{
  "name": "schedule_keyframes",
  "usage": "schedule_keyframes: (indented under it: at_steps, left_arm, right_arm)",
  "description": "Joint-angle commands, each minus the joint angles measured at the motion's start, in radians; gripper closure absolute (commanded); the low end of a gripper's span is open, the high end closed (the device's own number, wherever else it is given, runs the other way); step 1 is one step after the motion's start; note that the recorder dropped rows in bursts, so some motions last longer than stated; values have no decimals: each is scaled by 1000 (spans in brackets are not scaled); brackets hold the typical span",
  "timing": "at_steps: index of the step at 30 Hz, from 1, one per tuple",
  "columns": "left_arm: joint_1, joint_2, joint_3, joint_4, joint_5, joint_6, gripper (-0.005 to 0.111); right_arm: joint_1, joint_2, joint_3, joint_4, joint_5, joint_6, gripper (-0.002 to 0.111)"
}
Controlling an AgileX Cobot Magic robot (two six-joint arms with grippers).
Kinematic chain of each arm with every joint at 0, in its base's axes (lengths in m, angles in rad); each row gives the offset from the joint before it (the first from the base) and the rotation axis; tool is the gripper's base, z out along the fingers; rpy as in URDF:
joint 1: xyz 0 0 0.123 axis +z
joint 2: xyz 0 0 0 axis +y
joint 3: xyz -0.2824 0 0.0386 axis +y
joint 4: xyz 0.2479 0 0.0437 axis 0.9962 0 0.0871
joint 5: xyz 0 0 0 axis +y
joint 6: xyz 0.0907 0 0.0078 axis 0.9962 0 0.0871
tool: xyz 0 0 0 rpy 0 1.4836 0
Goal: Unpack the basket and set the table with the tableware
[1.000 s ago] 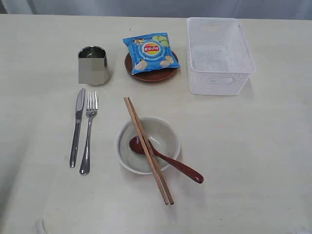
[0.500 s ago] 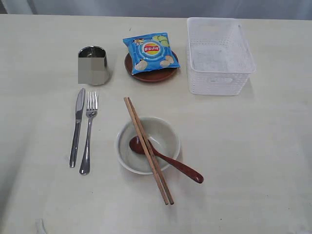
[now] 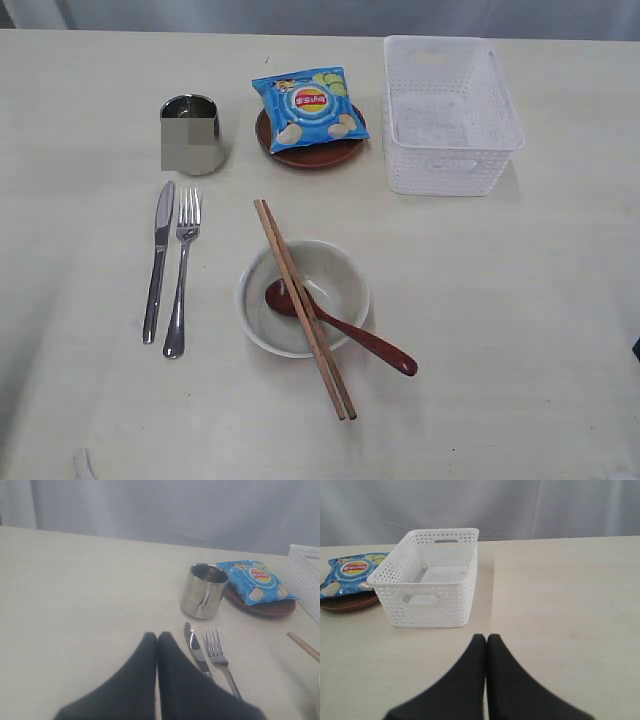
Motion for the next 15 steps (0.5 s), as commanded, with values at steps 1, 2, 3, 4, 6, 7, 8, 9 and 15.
schedule_keyframes:
  at_steps: [1, 2, 3, 4, 6, 7, 8, 9, 15]
  left_arm:
    - [1, -4, 3, -3, -11, 1, 107]
    - [1, -4, 3, -3, -11, 1, 107]
    - [1, -4, 3, -3, -11, 1, 107]
    - [1, -4, 3, -3, -11, 1, 107]
    - [1, -4, 3, -3, -11, 1, 107]
    - [1, -4, 3, -3, -11, 1, 107]
    - [1, -4, 3, -3, -11, 1, 107]
    - [1, -4, 3, -3, -11, 1, 107]
    - [1, -4, 3, -3, -11, 1, 107]
  right_arm:
    - [-5, -4, 3, -9, 6, -26, 108]
    - [-5, -4, 3, -8, 6, -26, 108]
    - [-5, -4, 3, -8, 6, -26, 108]
    - [-5, -4, 3, -8, 6, -26, 108]
    - [-5, -4, 3, -8, 6, -26, 108]
    - [-5, -4, 3, -8, 6, -26, 108]
    - [-5, -4, 3, 0, 6, -23, 108]
    - [-5, -4, 3, 0, 6, -23, 108]
    - [-5, -4, 3, 0, 6, -20, 108]
